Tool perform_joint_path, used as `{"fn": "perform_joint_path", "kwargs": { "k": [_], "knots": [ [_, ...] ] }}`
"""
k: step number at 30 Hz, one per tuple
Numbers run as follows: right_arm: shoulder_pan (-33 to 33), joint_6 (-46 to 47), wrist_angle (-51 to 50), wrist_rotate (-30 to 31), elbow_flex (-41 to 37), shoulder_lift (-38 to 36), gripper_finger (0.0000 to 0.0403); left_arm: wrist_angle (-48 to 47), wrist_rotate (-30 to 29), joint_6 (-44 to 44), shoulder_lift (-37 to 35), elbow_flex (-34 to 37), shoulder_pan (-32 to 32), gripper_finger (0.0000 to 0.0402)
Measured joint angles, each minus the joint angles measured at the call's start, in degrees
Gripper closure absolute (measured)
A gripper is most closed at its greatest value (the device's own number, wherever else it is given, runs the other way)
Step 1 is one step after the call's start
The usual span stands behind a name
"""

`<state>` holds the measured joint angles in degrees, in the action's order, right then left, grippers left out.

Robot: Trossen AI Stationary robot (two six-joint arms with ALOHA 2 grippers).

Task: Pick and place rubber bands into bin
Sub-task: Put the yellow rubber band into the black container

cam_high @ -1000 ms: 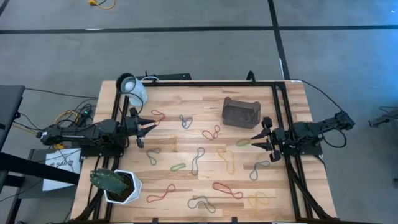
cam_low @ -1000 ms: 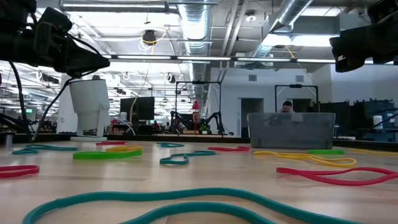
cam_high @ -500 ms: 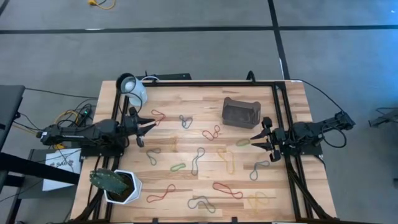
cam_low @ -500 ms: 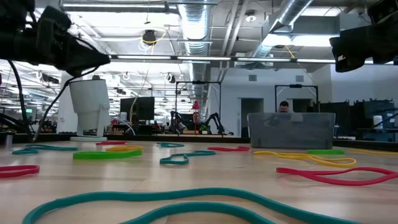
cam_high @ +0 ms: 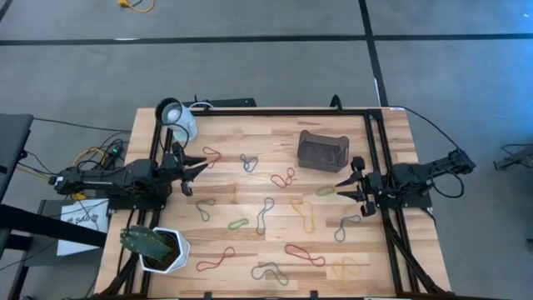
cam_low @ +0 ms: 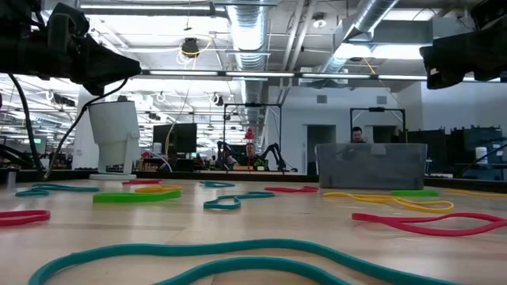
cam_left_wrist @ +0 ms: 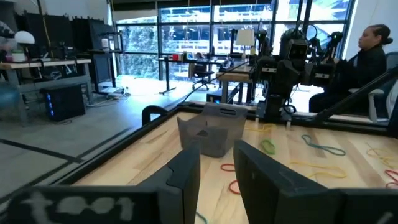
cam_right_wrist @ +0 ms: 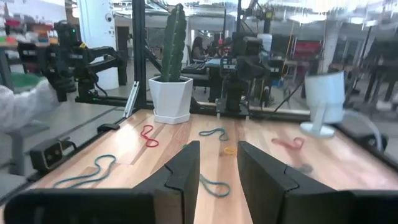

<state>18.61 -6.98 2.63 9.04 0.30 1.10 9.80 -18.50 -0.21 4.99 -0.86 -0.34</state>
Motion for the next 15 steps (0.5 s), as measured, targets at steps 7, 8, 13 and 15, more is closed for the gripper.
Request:
{"fn": "perform_joint_path", "kwargs": {
  "k": [7,8,13,15],
  "knots": [
    [0.0,-2.4,5.1,0.1,0.0,0.0,0.0301,2.6,-2.2,0.1,0.0,-0.1,0.0,0.0313],
    [0.0,-3.9,6.6,0.1,0.0,0.0,0.0301,2.9,-2.4,0.1,0.0,-0.1,0.0,0.0313],
    [0.0,-6.9,12.7,0.3,0.0,0.0,0.0301,5.0,-5.9,0.9,0.0,-0.1,0.0,0.0313],
    [0.0,-7.0,13.8,0.3,0.0,0.0,0.0301,5.0,-8.6,1.1,0.0,-0.1,0.0,0.0313]
  ]
}}
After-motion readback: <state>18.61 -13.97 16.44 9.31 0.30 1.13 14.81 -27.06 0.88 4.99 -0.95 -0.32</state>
